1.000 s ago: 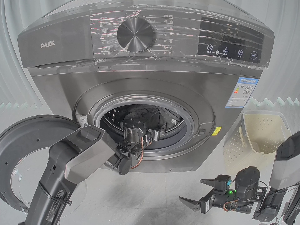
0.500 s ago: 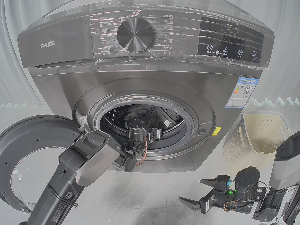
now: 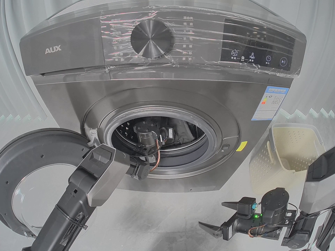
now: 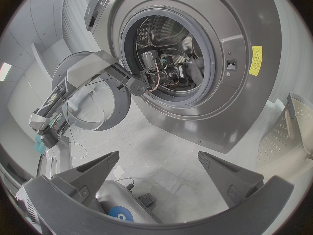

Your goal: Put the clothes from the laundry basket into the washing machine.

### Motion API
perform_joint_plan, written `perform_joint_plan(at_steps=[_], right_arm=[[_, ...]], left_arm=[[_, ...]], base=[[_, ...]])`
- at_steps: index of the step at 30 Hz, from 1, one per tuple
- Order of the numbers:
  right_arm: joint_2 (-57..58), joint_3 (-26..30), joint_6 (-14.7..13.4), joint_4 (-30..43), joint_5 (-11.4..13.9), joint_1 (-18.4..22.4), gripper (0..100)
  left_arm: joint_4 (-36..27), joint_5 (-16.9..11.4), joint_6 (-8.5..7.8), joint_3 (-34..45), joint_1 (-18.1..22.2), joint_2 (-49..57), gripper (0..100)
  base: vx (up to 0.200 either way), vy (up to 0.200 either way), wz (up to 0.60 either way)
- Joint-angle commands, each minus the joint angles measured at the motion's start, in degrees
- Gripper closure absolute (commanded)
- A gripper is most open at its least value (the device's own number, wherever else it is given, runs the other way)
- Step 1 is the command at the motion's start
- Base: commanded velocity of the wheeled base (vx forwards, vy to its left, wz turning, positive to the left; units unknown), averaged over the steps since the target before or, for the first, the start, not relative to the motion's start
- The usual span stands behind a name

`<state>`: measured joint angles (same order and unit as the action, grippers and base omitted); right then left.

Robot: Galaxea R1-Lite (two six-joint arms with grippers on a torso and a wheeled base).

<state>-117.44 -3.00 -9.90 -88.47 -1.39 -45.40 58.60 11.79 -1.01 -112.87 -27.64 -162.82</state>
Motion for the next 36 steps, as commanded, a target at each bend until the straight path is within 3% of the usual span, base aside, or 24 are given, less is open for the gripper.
perform_joint_plan(at_steps=[1, 6, 7, 14, 23, 24, 36], right_arm=[[-0.07, 0.01, -0.12, -0.04, -0.02, -0.39, 0], [-0.24, 0.01, -0.12, -0.04, -0.02, -0.39, 0], [-0.24, 0.01, -0.21, -0.04, -0.02, -0.39, 0], [-0.15, 0.01, -0.21, -0.04, -0.02, -0.31, 0], [-0.15, 0.01, -0.21, -0.04, -0.02, -0.31, 0], [-0.07, 0.10, -0.12, -0.04, -0.02, -0.22, 0], [0.11, 0.36, -0.21, -0.04, -0.02, -0.04, 0]], left_arm=[[-0.15, 0.25, -0.22, -1.72, 1.62, -2.15, 100], [-0.15, 0.25, -0.22, -1.72, 1.62, -2.15, 100], [-0.15, 0.25, -0.22, -1.72, 1.62, -2.15, 0], [0.20, 0.25, 0.57, -1.30, 0.48, -0.83, 0], [0.81, 0.25, 0.57, 16.28, -4.00, 10.85, 0], [0.99, 0.25, 0.48, 21.64, -5.06, 14.55, 0], [5.47, 0.25, -0.04, 49.50, -10.24, 29.05, 0]], base=[[0.000, 0.000, 0.00], [0.000, 0.000, 0.00], [0.000, 0.000, 0.00], [0.000, 0.000, 0.00], [0.000, 0.000, 0.00], [0.000, 0.000, 0.00], [0.000, 0.000, 0.00]])
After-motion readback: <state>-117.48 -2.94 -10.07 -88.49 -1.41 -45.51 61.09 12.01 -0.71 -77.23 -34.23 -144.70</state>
